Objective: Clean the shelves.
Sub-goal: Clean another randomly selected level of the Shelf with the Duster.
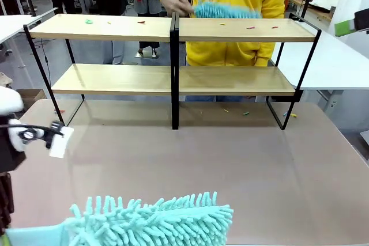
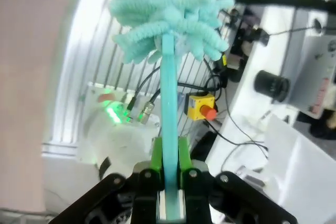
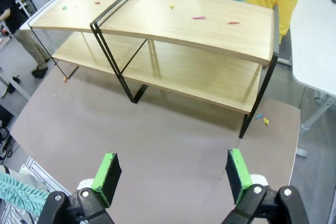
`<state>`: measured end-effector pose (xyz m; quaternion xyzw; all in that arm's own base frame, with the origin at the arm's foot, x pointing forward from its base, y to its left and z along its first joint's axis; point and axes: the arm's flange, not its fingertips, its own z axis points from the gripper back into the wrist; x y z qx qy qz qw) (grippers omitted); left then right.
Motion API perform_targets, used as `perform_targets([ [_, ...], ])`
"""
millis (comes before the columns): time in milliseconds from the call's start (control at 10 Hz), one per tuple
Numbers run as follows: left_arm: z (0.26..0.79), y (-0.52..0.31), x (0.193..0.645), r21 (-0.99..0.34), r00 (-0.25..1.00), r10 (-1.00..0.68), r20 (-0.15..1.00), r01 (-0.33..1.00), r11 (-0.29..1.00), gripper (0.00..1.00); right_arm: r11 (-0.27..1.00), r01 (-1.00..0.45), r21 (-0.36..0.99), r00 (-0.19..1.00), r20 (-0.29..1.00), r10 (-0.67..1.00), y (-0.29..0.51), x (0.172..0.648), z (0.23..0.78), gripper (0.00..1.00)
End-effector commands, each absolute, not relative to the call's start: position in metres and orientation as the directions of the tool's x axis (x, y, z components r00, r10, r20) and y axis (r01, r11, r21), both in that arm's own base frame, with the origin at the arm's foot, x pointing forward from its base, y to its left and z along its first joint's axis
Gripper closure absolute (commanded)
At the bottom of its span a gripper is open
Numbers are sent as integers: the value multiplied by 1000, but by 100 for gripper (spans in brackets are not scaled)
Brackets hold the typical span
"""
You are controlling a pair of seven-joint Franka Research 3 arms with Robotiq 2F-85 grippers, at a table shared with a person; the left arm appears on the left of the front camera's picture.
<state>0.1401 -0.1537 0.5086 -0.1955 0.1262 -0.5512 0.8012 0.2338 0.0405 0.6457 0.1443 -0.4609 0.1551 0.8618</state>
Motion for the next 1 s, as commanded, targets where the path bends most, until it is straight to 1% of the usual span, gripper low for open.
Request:
perform_targets([
  [0,514,-147,137,-465,345,-938,34,836,291,87,908,-403,112,527,840,131,40,234,646,0],
  [200,508,-154,143,-455,359,-933,14,833,314,87,908,-403,112,527,840,131,40,234,646,0],
  [300,497,-172,141,-449,430,-902,20,811,376,87,908,-403,112,527,840,131,40,234,646,0],
  [500,480,-205,142,-407,527,-850,14,779,477,87,908,-403,112,527,840,131,40,234,646,0],
  [600,468,-222,143,-346,644,-763,49,728,592,87,908,-403,112,527,840,131,40,234,646,0],
  [700,454,-237,145,-324,700,-714,23,681,657,87,908,-403,112,527,840,131,40,234,646,0],
  [900,435,-263,161,-265,792,-610,11,591,762,87,908,-403,112,527,840,131,40,234,646,0],
])
